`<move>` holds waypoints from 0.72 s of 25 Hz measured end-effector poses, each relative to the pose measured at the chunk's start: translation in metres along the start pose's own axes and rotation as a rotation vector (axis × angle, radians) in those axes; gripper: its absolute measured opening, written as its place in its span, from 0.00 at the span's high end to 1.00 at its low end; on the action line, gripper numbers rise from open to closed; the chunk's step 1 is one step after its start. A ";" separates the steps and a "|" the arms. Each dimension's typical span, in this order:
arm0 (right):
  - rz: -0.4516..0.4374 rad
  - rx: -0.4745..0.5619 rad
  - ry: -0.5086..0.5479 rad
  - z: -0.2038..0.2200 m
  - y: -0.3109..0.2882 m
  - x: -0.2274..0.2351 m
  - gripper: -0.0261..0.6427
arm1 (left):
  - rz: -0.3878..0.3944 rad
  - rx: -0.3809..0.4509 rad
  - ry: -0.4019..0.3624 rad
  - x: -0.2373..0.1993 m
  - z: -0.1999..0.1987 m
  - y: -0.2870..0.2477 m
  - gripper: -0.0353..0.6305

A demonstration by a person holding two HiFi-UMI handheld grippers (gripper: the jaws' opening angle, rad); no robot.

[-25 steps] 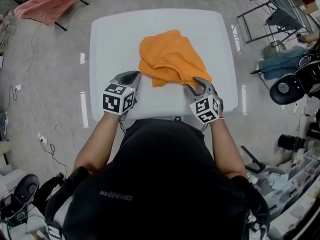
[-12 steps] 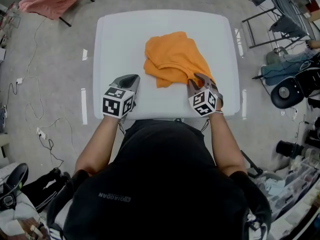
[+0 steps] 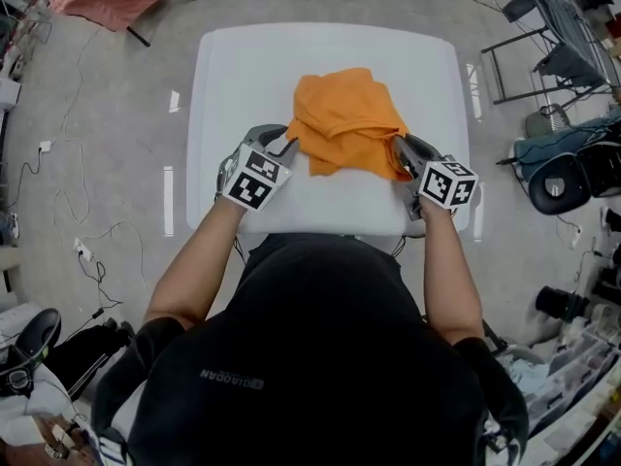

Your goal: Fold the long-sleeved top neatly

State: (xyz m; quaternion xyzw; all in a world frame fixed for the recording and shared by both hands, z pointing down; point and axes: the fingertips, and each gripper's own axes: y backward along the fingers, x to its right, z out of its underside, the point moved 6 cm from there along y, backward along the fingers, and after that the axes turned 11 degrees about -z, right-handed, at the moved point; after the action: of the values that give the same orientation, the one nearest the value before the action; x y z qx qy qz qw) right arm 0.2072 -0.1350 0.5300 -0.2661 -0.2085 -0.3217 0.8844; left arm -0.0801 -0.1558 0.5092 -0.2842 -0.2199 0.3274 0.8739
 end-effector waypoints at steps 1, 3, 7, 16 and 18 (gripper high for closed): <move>-0.002 0.007 -0.016 -0.003 -0.001 0.000 0.88 | 0.012 -0.012 -0.057 0.003 -0.002 -0.008 0.78; 0.007 0.014 -0.025 -0.009 -0.002 0.003 0.88 | 0.028 -0.027 -0.167 0.010 -0.007 -0.022 0.75; 0.021 0.020 -0.028 -0.023 -0.007 0.008 0.88 | 0.031 -0.037 -0.370 0.020 -0.015 -0.047 0.72; -0.002 -0.045 0.053 -0.038 -0.017 0.006 0.87 | 0.035 -0.064 -0.702 0.035 -0.028 -0.084 0.67; -0.014 -0.067 0.070 -0.037 -0.018 0.005 0.87 | 0.058 -0.066 -0.714 0.034 -0.031 -0.087 0.67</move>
State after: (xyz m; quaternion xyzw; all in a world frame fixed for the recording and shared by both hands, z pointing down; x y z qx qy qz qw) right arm 0.2055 -0.1712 0.5102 -0.2827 -0.1683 -0.3438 0.8795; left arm -0.0001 -0.1979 0.5487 -0.1860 -0.5135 0.4234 0.7228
